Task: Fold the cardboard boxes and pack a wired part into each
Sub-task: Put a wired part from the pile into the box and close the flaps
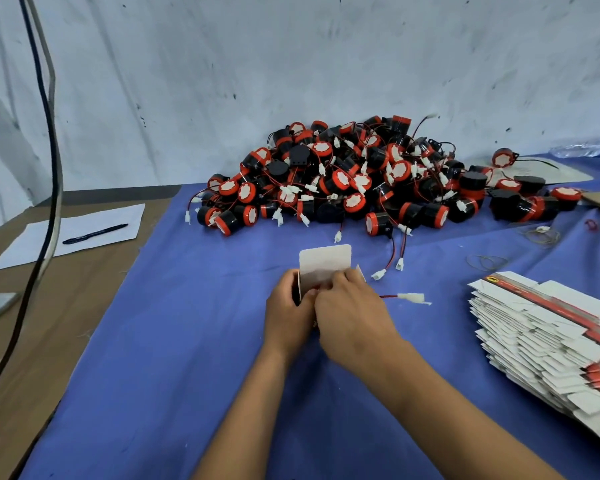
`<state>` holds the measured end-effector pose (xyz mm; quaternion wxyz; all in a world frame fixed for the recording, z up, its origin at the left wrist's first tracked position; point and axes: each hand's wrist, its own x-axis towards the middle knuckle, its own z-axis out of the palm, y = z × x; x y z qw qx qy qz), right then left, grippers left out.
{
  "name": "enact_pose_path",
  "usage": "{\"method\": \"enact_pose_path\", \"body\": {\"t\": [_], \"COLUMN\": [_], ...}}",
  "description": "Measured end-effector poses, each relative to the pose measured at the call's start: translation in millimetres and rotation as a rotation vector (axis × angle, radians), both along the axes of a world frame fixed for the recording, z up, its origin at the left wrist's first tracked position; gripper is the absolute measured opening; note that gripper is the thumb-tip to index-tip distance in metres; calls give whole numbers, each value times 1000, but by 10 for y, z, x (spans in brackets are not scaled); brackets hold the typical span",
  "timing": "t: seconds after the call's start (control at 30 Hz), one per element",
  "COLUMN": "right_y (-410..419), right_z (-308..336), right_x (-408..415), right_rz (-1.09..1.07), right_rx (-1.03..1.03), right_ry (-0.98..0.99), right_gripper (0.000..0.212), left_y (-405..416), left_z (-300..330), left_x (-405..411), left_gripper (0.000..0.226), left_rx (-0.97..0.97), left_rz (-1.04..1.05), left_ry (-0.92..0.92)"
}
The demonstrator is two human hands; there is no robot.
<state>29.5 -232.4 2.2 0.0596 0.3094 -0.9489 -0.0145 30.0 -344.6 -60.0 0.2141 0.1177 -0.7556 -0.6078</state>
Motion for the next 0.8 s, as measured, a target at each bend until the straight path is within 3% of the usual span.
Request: {"method": "enact_pose_path", "body": {"t": [0.13, 0.23, 0.37, 0.57, 0.67, 0.8], "right_y": [308, 519, 381, 358, 327, 264], "right_z": [204, 345, 461, 304, 207, 148], "right_x": [-123, -242, -246, -167, -155, -291], "right_rz": [-198, -297, -124, 68, 140, -92], "right_rx": [-181, -307, -604, -491, -439, -634], "right_ry": [102, -38, -177, -394, -263, -13], "right_gripper": [14, 13, 7, 34, 33, 17], "left_y": [5, -15, -36, 3, 13, 25], "left_z": [10, 14, 11, 42, 28, 19], "left_x": [-15, -30, -50, -57, -84, -58], "left_gripper": [16, 18, 23, 25, 22, 29], "left_rx": [-13, -3, 32, 34, 15, 33], "left_rz": [25, 31, 30, 46, 74, 45], "left_ry": [-5, -27, -38, -31, -31, -59]}}
